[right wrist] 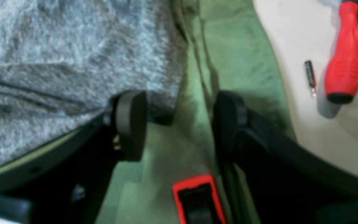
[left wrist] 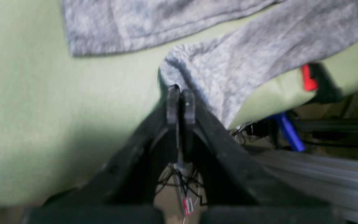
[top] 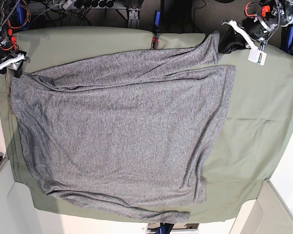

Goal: Fold the T-shirt properly
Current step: 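Grasp the shirt edge corners with the left and right grippers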

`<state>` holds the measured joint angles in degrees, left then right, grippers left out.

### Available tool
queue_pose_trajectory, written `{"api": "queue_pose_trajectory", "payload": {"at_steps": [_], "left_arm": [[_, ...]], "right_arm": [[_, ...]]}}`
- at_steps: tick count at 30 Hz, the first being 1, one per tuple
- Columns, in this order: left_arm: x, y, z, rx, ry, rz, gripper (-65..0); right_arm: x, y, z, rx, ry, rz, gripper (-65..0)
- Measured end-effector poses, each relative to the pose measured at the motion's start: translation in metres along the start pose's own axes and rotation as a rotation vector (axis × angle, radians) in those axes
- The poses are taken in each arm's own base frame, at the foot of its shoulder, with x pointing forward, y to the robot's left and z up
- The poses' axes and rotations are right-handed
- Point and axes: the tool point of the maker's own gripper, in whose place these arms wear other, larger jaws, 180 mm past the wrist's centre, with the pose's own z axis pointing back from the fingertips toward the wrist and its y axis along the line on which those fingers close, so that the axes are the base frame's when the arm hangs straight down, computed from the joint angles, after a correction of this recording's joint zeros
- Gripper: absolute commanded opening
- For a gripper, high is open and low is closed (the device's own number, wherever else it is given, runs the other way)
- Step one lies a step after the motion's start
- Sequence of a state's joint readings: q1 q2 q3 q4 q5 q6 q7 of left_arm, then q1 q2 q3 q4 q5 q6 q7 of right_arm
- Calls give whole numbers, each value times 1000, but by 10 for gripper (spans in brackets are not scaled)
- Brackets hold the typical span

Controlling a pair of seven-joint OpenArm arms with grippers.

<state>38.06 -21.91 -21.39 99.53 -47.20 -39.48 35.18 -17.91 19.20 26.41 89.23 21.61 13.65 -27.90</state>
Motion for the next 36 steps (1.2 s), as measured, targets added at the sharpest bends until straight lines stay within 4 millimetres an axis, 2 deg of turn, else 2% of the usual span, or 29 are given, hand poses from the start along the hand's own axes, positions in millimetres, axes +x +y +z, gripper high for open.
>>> {"api": "queue_pose_trajectory", "payload": {"at_steps": [9, 17, 25, 26, 29, 31, 36], "left_arm": [[-2, 0, 0, 1, 8, -1, -650], [-2, 0, 0, 2, 8, -2, -650], [-2, 0, 0, 2, 9, -2, -650], [-2, 0, 0, 2, 8, -2, -650], [-2, 0, 0, 2, 8, -2, -650], [-1, 0, 0, 2, 8, -2, -650], [-1, 0, 0, 2, 8, -2, -650]], "right_arm": [[7, 2, -5, 2, 4, -8, -303], [21, 6, -10, 10, -13, -19, -303], [19, 14, -10, 44, -5, -46, -306], [18, 16, -11, 49, -5, -49, -317], [13, 22, -12, 58, 2, -67, -414], [12, 23, -12, 58, 8, -66, -450], [15, 24, -14, 54, 12, -59, -467]]}}
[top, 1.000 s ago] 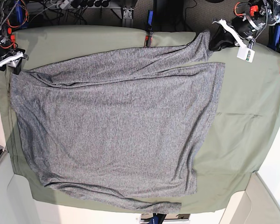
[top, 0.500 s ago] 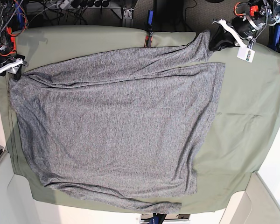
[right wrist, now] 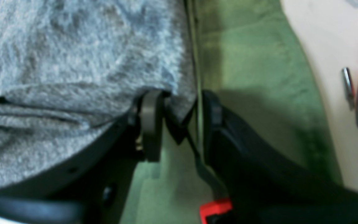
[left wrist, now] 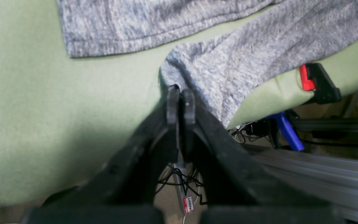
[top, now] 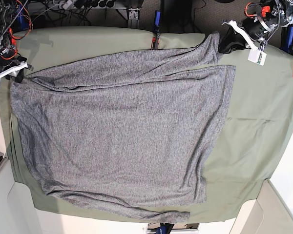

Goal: Fold the T-shirt properly
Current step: 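Grasp the shirt edge corners with the left and right grippers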

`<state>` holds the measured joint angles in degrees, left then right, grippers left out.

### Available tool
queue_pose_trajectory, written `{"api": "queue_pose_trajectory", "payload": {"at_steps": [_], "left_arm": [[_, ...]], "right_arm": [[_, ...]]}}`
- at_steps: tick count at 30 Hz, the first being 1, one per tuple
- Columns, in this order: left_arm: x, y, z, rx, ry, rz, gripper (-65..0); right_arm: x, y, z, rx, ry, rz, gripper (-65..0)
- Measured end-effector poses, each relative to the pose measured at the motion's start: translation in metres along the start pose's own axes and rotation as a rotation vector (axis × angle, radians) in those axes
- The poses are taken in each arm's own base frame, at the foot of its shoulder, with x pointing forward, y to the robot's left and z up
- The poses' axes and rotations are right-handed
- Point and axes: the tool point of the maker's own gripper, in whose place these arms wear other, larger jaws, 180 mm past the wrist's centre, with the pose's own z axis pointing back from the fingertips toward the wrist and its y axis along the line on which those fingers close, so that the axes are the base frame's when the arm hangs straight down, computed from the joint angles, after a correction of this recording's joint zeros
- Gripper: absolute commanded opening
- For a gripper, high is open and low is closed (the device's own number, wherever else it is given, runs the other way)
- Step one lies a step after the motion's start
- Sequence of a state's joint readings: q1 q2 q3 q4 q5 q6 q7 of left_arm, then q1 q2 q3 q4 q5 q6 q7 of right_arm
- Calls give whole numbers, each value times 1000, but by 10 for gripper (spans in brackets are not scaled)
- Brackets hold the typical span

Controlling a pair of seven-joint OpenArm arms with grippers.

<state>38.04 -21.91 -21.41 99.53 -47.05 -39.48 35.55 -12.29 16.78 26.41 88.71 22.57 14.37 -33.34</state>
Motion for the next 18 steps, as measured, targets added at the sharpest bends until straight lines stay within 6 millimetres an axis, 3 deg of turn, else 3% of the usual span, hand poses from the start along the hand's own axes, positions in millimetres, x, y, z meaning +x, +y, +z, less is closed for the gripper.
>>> {"api": "queue_pose_trajectory", "payload": {"at_steps": [18], "left_arm": [[6, -1, -1, -9, -17, 3, -650]], "right_arm": [[25, 15, 13, 15, -31, 69, -466]]}}
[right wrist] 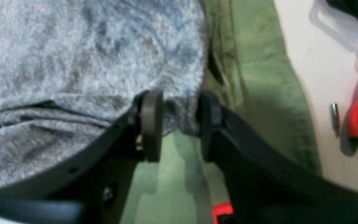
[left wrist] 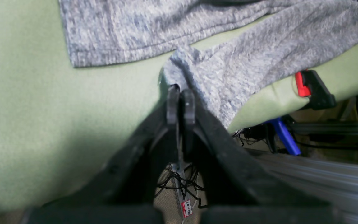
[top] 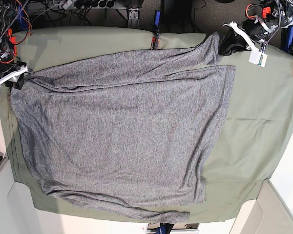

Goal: Fold the T-shirt properly
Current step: 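Grasp the shirt edge corners with the left and right grippers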

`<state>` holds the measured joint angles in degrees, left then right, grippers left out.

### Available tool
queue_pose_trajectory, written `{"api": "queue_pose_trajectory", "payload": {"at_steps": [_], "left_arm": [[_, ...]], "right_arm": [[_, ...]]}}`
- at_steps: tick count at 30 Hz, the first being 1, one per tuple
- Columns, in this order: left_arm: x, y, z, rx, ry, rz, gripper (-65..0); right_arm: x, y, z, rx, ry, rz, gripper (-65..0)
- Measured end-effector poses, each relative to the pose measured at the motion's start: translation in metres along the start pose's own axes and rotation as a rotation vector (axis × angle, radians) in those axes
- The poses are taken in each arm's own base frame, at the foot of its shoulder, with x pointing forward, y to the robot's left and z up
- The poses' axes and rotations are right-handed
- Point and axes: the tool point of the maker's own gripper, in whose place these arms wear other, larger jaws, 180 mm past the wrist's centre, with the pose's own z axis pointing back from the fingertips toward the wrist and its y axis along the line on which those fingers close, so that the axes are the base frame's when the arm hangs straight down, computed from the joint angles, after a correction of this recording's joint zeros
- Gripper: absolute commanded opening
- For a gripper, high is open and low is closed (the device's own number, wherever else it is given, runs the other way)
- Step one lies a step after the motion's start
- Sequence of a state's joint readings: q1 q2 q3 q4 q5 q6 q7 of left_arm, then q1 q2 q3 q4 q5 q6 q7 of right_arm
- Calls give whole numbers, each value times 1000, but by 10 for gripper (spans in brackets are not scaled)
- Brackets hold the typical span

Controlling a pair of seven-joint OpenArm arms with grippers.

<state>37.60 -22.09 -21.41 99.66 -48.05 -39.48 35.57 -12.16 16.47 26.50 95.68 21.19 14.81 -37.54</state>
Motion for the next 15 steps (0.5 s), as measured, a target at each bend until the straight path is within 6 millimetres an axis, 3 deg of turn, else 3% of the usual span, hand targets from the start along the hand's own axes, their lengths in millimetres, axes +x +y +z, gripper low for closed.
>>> {"api": "queue_pose_trajectory", "payload": {"at_steps": [15], "left_arm": [[0, 0, 0, 0, 0, 0, -650]], "right_arm": [[-11, 18, -4, 29, 19, -5, -466]]}}
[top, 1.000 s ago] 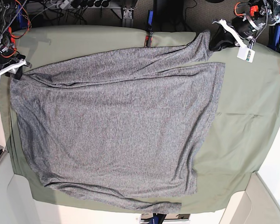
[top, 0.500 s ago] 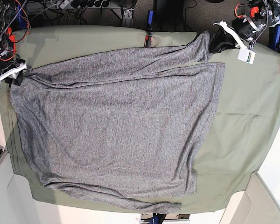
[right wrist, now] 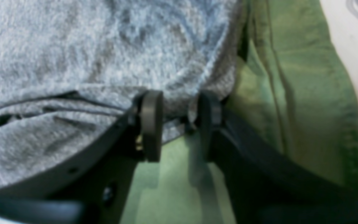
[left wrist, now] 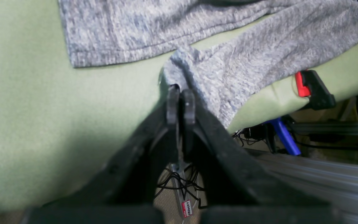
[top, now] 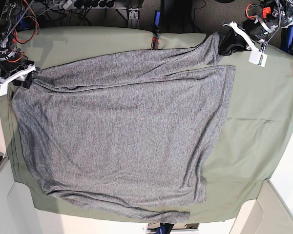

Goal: Fold the T-shirt properly
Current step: 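Grasp the shirt edge corners with the left and right grippers, then pull the grasped edge away from the arms, folding it over the shirt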

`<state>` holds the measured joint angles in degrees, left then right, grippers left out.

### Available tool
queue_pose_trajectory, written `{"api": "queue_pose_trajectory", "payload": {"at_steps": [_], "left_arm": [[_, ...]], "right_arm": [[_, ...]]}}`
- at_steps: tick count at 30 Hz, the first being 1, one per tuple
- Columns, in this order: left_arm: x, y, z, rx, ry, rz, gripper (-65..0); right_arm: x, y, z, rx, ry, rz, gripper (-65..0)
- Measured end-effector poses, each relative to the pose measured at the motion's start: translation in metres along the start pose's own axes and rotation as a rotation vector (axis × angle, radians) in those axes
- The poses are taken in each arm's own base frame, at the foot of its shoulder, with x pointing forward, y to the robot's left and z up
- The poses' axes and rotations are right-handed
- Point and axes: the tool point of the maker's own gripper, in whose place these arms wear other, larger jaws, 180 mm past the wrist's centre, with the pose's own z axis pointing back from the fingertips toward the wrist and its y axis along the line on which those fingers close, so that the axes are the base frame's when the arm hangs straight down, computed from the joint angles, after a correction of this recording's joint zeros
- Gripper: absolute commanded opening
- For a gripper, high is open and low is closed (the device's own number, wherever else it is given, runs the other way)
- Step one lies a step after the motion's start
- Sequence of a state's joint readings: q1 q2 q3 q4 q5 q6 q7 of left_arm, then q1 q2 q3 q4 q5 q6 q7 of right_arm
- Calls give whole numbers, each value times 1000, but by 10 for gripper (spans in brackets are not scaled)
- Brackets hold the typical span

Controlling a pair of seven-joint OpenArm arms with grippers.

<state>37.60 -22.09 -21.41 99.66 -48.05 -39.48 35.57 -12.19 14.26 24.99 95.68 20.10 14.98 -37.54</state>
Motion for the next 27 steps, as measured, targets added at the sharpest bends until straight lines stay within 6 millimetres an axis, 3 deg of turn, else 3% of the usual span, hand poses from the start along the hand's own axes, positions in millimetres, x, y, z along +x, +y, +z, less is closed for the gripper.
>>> {"api": "queue_pose_trajectory", "payload": {"at_steps": [10, 14, 19, 23, 25, 27], "left_arm": [[0, 0, 0, 0, -1, 0, -650], [6, 1, -2, -1, -13, -6, -650], [7, 1, -2, -1, -15, -7, -650], [6, 1, -2, -1, -14, -7, -650], [7, 1, -2, -1, -15, -7, -650], [7, 1, -2, -1, -15, -7, -650]], "right_arm": [[-2, -13, 0, -69, 13, 38, -465], [-1, -14, 1, -78, 8, 43, -382], [1, -18, -2, -94, -16, 22, -376], [-11, -19, -11, -75, 5, -2, -377], [-15, -16, -13, -47, 10, -18, -421], [-14, -14, -13, -34, 8, -21, -551]]}}
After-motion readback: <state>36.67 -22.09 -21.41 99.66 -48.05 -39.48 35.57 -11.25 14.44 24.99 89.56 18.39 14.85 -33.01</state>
